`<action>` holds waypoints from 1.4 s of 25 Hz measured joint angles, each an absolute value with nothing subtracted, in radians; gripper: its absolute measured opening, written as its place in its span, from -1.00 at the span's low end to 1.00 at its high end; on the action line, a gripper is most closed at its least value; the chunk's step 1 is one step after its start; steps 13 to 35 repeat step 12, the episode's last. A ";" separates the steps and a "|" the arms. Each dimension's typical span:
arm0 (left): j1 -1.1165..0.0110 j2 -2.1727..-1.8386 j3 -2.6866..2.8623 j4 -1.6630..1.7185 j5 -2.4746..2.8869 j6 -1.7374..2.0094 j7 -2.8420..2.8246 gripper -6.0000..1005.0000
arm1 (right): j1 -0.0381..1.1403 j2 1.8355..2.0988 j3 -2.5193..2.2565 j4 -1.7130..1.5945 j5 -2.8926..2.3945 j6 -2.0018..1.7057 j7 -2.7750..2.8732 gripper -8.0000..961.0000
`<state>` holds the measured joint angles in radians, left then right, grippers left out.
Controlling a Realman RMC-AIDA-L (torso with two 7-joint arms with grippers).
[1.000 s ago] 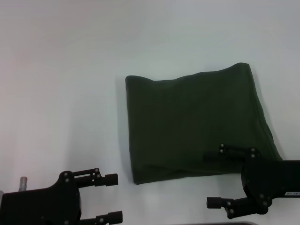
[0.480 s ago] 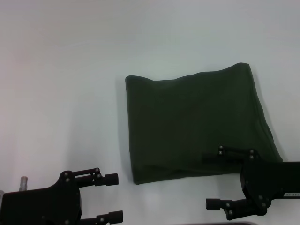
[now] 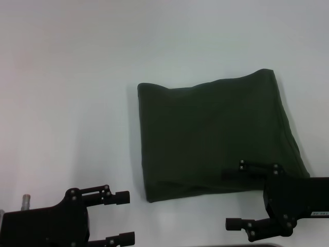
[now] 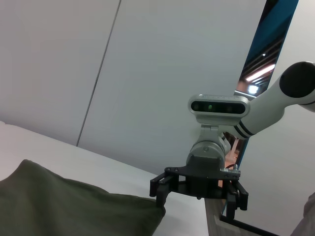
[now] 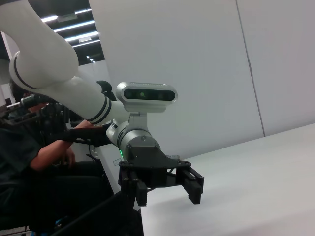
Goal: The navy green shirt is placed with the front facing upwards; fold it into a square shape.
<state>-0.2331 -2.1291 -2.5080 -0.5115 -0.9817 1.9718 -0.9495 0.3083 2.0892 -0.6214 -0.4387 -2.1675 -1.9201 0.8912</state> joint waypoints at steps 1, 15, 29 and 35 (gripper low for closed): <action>-0.233 -2.129 -2.508 -0.512 -0.982 1.972 -0.950 0.38 | 0.308 2.089 -0.621 -0.439 -2.168 -1.920 0.891 0.94; -0.232 -2.130 -2.513 -0.516 -0.982 1.973 -0.949 0.38 | 0.308 2.089 -0.624 -0.436 -2.167 -1.919 0.892 0.94; -0.232 -2.130 -2.513 -0.516 -0.982 1.973 -0.949 0.38 | 0.308 2.089 -0.624 -0.436 -2.167 -1.919 0.892 0.94; -0.232 -2.130 -2.513 -0.516 -0.982 1.973 -0.949 0.38 | 0.308 2.089 -0.624 -0.436 -2.167 -1.919 0.892 0.94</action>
